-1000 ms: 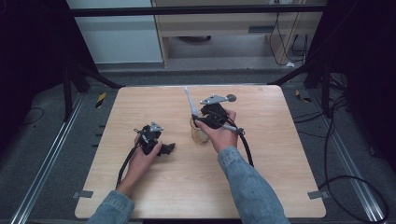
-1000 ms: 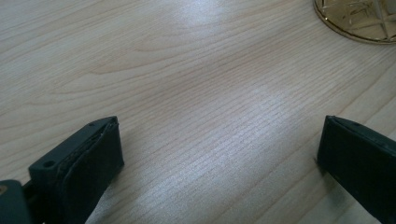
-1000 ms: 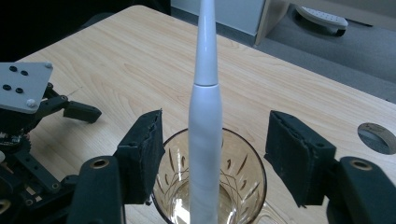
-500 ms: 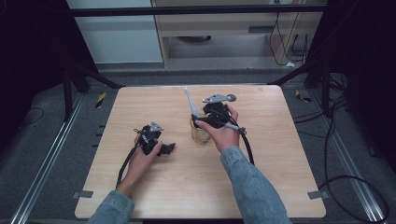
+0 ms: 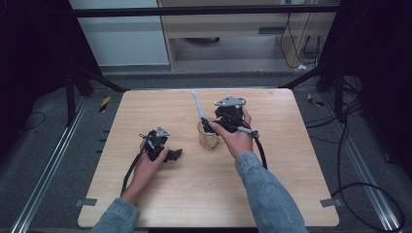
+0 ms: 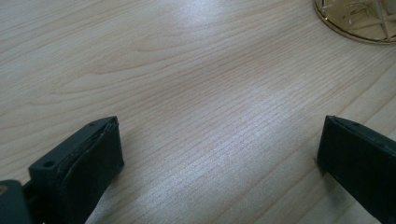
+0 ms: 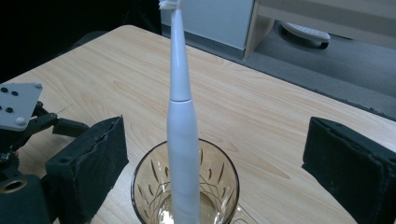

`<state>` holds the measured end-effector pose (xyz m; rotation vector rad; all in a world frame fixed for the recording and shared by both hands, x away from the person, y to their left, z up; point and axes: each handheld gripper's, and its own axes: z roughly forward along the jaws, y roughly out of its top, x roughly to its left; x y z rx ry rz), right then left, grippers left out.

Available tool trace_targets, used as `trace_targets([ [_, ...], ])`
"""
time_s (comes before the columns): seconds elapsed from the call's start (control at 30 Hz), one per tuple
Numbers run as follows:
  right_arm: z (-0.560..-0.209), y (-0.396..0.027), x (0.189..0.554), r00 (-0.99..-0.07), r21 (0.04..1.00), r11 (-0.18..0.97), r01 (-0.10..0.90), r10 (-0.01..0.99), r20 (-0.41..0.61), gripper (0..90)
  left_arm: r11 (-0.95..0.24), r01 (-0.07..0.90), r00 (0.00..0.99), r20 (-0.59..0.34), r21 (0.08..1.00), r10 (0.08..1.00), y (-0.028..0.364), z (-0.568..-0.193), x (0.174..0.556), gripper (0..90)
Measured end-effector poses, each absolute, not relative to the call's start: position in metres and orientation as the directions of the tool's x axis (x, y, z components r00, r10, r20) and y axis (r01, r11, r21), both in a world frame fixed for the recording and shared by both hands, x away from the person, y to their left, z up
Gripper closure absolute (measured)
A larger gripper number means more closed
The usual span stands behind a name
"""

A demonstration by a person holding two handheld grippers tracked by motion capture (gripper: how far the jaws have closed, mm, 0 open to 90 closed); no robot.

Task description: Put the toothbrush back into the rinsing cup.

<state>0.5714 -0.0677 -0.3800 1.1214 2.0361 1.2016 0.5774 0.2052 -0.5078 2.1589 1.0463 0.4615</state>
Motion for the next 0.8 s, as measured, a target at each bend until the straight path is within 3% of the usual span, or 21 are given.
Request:
trace_targets([
  [0.8, -0.372, -0.107, 0.571, -0.445, 0.884, 0.225, 0.41, 0.895, -0.022, 6.2, -0.446, 0.546, 0.616, 0.021, 0.709, 0.788, 0.205, -0.508, 0.578, 0.0],
])
